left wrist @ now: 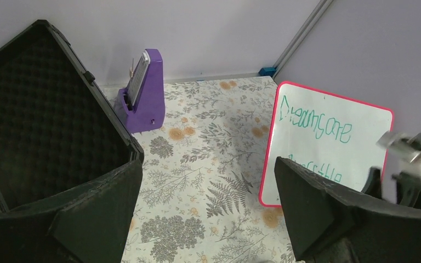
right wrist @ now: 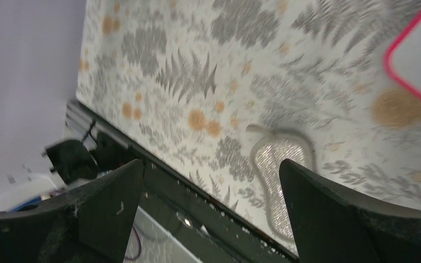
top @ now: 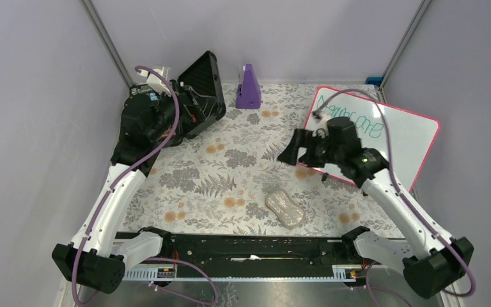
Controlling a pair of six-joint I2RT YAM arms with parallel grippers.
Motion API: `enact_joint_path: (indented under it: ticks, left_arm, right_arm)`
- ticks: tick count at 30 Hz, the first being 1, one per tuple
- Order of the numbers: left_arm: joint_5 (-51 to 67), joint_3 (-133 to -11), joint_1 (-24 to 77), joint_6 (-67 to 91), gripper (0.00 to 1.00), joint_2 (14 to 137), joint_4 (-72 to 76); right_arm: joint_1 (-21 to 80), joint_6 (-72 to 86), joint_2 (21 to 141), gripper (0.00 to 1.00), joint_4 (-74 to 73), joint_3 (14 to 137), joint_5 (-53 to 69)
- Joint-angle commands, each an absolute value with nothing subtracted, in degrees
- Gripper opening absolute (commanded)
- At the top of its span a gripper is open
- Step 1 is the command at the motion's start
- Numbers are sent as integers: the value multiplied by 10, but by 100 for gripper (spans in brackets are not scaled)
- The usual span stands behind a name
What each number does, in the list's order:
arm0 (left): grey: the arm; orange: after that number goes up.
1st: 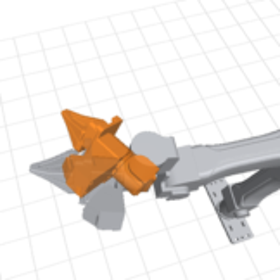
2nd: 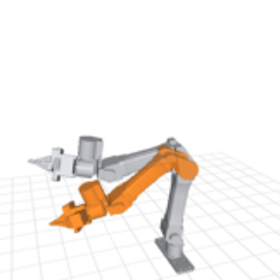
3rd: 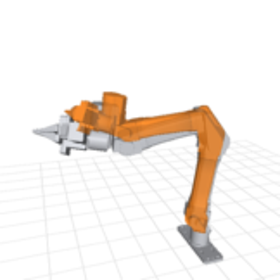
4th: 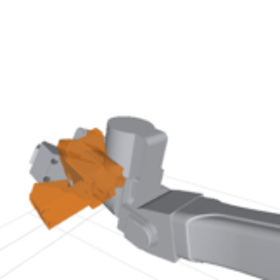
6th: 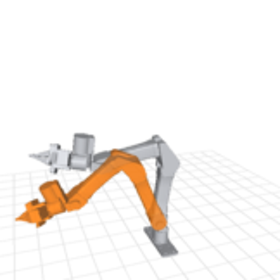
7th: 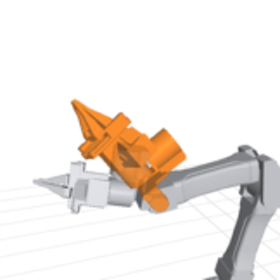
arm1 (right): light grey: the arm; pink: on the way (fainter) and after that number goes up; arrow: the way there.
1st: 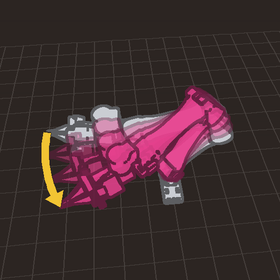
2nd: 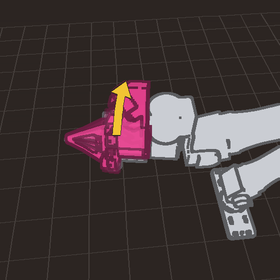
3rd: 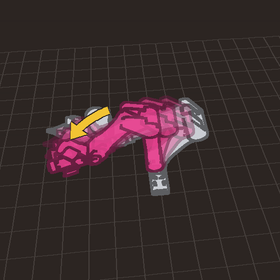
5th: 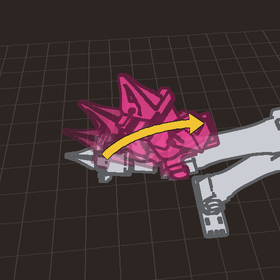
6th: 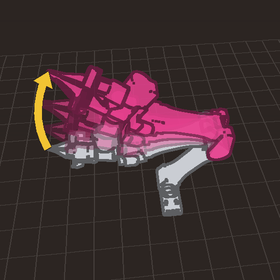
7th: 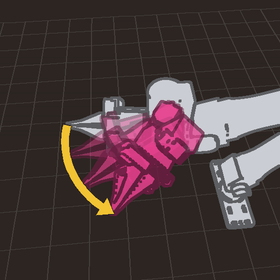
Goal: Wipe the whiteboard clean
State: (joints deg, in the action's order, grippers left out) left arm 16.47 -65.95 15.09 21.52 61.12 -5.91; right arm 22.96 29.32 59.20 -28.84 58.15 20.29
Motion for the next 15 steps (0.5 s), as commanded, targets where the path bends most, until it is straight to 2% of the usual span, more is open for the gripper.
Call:
enact_joint_path:
  ticks: [1,5,10,15]
  left_arm:
    - [180,-665,154,224,99,613,-36]
    - [180,-666,155,224,99,617,-36]
    - [180,-667,157,224,99,619,-39]
    - [180,-667,160,223,99,621,-40]
  right_arm:
    - [357,301,637,100,-292,563,126]
    - [455,294,715,100,-337,572,35]
    - [541,280,809,87,-388,607,-42]
    - [593,284,863,81,-421,620,-98]
